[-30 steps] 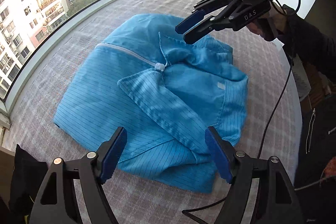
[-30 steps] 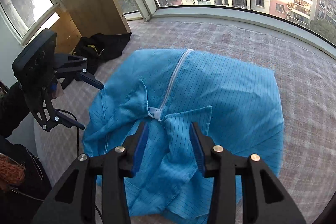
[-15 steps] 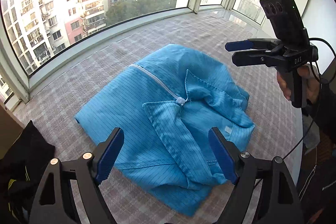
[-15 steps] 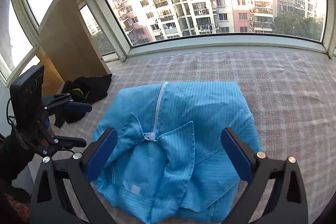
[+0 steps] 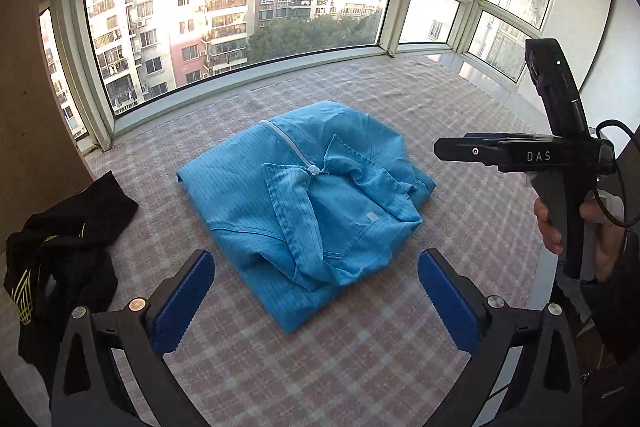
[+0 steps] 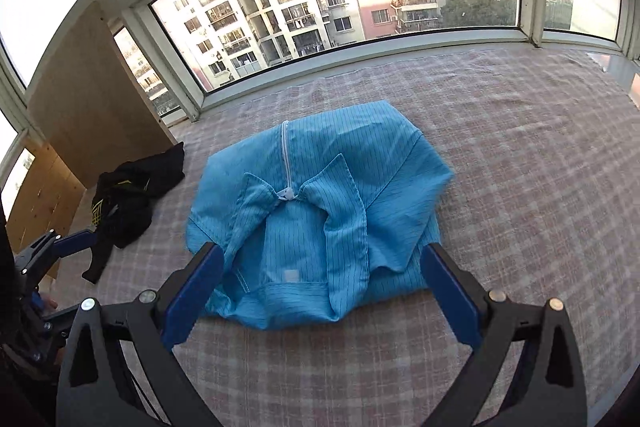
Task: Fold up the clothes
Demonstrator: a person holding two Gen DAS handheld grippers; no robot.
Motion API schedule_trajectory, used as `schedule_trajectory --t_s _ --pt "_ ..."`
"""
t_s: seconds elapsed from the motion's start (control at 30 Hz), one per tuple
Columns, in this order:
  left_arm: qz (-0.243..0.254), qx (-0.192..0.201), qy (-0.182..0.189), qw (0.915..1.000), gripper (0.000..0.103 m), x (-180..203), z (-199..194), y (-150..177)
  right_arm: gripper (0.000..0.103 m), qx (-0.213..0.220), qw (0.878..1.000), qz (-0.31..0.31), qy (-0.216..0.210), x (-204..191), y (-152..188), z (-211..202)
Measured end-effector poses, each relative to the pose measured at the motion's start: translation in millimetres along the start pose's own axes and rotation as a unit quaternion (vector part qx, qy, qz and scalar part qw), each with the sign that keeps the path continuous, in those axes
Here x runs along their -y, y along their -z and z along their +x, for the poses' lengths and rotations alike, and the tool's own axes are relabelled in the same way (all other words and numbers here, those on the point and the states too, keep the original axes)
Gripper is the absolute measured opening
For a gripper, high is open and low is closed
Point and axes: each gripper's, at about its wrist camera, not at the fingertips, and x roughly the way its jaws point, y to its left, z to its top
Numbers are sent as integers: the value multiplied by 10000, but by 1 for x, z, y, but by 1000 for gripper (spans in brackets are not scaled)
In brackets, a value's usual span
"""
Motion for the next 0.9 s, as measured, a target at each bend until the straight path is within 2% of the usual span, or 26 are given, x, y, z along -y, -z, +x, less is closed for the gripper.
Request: schedule_trajectory --t_s 0.07,0.17,0.23,0.27,0.3,0.33,0.37,0.4,0.47,0.5,0.53,0.6,0.67,0.77,0.83,0.9 --pt "121 -17 -10 9999 102 4 -2 6 100 1 9999 -4 -107 0 6 -6" --pt "559 -193 -33 9982 102 14 11 22 100 -168 9983 -99 -552 3 16 -10" --pt "1001 -332 -46 9944 102 23 21 33 100 -244 9964 -542 -599 1 25 -14" --pt "1403 -427 -34 9892 102 32 26 40 100 -352 9928 -1014 -523 -4 30 -13" --pt "1829 -498 26 9819 102 40 30 45 100 -480 9859 -1551 -401 -10 36 -11" --pt "2279 -544 134 9721 102 47 33 49 99 -640 9735 -2184 -225 -17 42 -6" --pt "2708 -571 275 9606 102 54 34 52 99 -818 9588 -2719 -123 -23 47 0" --pt "3107 -588 459 9476 102 59 35 52 95 -1016 9451 -3105 -107 -25 50 6" --pt "3776 -691 685 9208 102 66 40 46 64 -1391 9152 -3781 -91 -30 55 22" --pt "4087 -752 770 9063 102 69 43 42 33 -1539 9039 -3990 -97 -31 54 31" --pt "4318 -838 854 8940 101 72 47 37 24 -1675 8913 -4213 -74 -32 52 38" --pt "4586 -1088 1085 8753 100 73 57 24 24 -1929 8645 -4635 -234 -34 48 50" --pt "4709 -1401 1514 8577 100 71 64 12 27 -2119 8371 -5008 -593 -39 46 57" --pt "4825 -1880 1786 8366 100 70 84 2 29 -2295 7994 -5491 -827 -45 44 71" --pt "4900 -2219 1878 8218 97 68 100 -1 30 -2496 7829 -5616 -966 -45 42 83" --pt "4967 -2495 1973 8076 83 66 114 1 30 -2723 7723 -5631 -1108 -43 40 98"
